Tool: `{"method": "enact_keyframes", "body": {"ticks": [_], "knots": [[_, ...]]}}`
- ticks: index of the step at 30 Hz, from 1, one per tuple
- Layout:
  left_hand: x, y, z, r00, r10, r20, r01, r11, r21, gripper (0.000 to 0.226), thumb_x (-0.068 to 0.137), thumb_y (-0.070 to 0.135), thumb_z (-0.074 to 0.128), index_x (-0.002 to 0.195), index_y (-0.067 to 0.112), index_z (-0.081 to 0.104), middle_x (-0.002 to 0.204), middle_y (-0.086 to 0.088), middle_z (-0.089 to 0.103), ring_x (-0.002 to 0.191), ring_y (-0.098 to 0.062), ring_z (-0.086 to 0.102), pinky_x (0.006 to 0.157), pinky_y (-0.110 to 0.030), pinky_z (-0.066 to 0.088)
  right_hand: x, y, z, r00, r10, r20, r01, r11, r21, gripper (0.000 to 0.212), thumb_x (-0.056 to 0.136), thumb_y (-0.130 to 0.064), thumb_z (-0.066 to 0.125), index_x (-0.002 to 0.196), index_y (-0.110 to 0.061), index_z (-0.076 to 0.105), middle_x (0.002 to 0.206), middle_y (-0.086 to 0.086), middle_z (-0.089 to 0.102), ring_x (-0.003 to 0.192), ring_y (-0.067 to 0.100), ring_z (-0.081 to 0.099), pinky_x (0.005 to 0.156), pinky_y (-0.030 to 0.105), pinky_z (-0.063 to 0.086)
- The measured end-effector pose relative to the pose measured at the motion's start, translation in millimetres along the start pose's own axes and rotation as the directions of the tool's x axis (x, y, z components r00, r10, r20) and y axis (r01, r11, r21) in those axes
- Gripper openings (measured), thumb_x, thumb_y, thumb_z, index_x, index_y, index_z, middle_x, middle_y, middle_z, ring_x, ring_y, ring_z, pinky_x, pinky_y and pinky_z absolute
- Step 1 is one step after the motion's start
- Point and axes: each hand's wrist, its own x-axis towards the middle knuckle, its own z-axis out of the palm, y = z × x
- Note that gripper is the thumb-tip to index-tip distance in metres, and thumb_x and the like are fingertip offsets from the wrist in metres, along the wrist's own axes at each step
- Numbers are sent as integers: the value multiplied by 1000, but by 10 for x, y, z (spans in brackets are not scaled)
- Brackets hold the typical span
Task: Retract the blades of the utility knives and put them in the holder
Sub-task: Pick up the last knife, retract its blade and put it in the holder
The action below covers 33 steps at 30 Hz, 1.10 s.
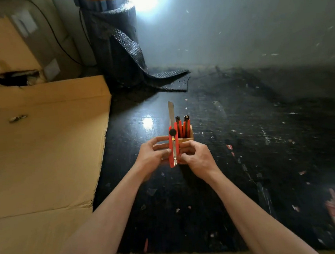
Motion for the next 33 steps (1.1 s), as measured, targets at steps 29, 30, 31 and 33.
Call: {"method": "enact_keyframes", "body": {"ticks": [29, 30, 31, 33], "knots": [[18, 1469, 282, 936, 349, 40, -346, 936, -60, 47, 88, -17, 65, 130, 5, 68, 105, -10, 81, 90, -25, 80, 67, -32, 64, 193, -1364, -538, 882, -442, -163, 341, 838, -425, 24, 94, -20, 70, 117, -18, 69, 120, 0, 72, 100, 1, 58, 72, 1, 38], [27, 1482, 273, 937, 347, 36, -344, 937, -57, 48, 88, -16, 66, 131, 5, 67, 108, -12, 80, 93, -27, 80, 70, -34, 65, 180, -1351, -532, 885, -437, -162, 340, 843, -417, 23, 93, -21, 70, 117, -18, 70, 119, 0, 72, 100, 0, 58, 70, 0, 38], [32, 1497, 269, 938, 345, 32, -343, 938, -54, 48, 89, -15, 66, 132, 5, 67, 110, -13, 80, 95, -28, 79, 72, -35, 65, 168, -1338, -527, 887, -433, -161, 339, 847, -410, 23, 93, -21, 70, 116, -18, 70, 119, -1, 72, 100, -1, 58, 68, -1, 39], [41, 1526, 268, 937, 349, 27, -348, 937, -37, 48, 89, -13, 68, 133, 5, 66, 110, -12, 80, 95, -27, 79, 72, -34, 65, 143, -1313, -515, 891, -422, -164, 331, 854, -402, 24, 93, -22, 70, 116, -18, 70, 119, -2, 73, 99, -2, 57, 67, -2, 38]]}}
